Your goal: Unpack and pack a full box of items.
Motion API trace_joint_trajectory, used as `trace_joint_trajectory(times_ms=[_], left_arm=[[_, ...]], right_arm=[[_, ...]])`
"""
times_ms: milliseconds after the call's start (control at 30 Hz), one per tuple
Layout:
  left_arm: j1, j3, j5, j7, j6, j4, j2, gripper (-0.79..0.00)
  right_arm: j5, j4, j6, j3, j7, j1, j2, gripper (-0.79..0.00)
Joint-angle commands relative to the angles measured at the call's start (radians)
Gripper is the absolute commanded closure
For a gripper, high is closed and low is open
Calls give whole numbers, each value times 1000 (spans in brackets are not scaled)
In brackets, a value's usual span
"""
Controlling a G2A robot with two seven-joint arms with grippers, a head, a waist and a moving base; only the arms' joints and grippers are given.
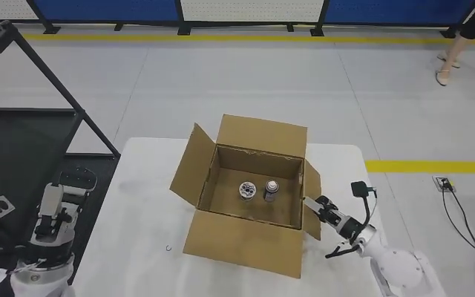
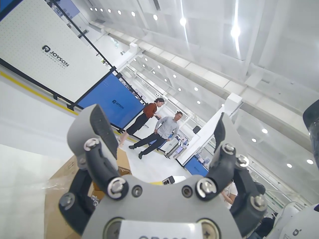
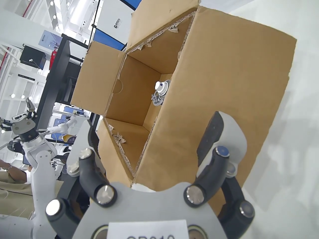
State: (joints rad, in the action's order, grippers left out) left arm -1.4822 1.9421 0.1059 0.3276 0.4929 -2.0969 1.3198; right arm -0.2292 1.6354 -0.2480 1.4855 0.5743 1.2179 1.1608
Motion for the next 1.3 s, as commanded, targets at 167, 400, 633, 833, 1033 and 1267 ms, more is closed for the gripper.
trace_joint_trajectory(times_ms=[167, 400, 633, 833, 1033, 1267], left_arm=[[-22, 0, 7, -15, 8, 4, -3, -785], [-23, -12, 17, -22, 19, 14, -6, -785], [-47, -35, 58, -32, 45, 38, -6, -785], [-47, -45, 41, -31, 47, 51, -7, -785], [-47, -45, 41, -31, 47, 51, -7, -785], [-47, -45, 41, -31, 47, 51, -7, -785]], right_arm=[[-32, 65, -58, -8, -105, 20, 2, -785], [-107, 204, -126, -23, -56, 47, -6, -785], [-339, 247, -46, -161, -44, -35, 3, -785], [-347, 229, -2, -180, -29, -60, 6, -785], [-347, 229, -2, -180, -29, -60, 6, -785], [-444, 202, 11, -262, -41, -126, 16, -785]])
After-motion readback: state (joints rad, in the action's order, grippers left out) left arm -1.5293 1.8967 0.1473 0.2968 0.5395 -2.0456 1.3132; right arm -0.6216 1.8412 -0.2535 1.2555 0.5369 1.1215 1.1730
